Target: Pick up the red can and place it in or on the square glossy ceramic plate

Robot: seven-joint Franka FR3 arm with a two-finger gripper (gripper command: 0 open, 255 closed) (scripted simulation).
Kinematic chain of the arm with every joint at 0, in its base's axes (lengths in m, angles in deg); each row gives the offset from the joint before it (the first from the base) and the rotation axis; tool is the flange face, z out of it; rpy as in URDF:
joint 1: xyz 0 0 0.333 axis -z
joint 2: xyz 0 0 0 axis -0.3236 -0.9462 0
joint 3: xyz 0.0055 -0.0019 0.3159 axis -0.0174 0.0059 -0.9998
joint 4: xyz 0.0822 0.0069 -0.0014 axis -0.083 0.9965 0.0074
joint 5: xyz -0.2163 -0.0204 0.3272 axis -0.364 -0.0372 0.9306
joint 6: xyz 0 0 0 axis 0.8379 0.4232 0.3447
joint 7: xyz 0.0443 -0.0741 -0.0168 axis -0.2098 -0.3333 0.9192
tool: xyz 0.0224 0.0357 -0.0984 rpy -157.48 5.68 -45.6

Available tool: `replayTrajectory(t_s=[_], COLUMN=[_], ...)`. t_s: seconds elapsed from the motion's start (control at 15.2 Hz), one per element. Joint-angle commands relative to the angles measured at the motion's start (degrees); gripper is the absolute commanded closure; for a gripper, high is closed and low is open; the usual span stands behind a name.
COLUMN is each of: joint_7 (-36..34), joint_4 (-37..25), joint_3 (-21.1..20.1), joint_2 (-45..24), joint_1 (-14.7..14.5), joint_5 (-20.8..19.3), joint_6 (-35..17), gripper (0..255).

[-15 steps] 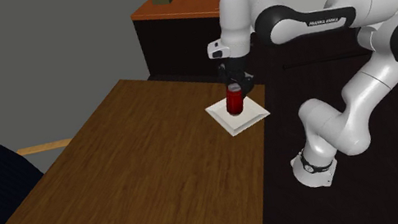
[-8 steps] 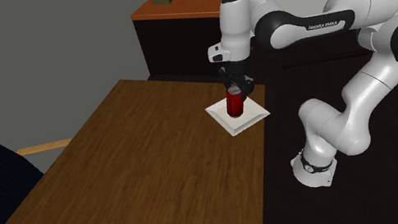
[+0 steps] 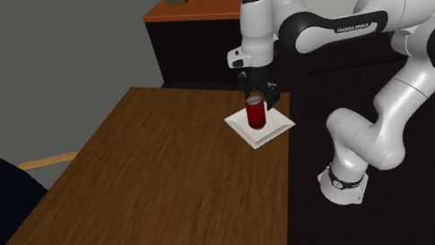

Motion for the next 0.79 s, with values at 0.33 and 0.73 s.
replayTrajectory(t_s=[0.33,0.73], joint_7=[0.80,0.80], joint_4=[-8.98,-8.96], joint_3=[-1.19,-1.19], joint_2=[-2.74,-2.73], joint_1=[-0.89,-0.88], joint_5=[1.48,1.47], joint_6=[6.30,6.29], gripper=[0,0])
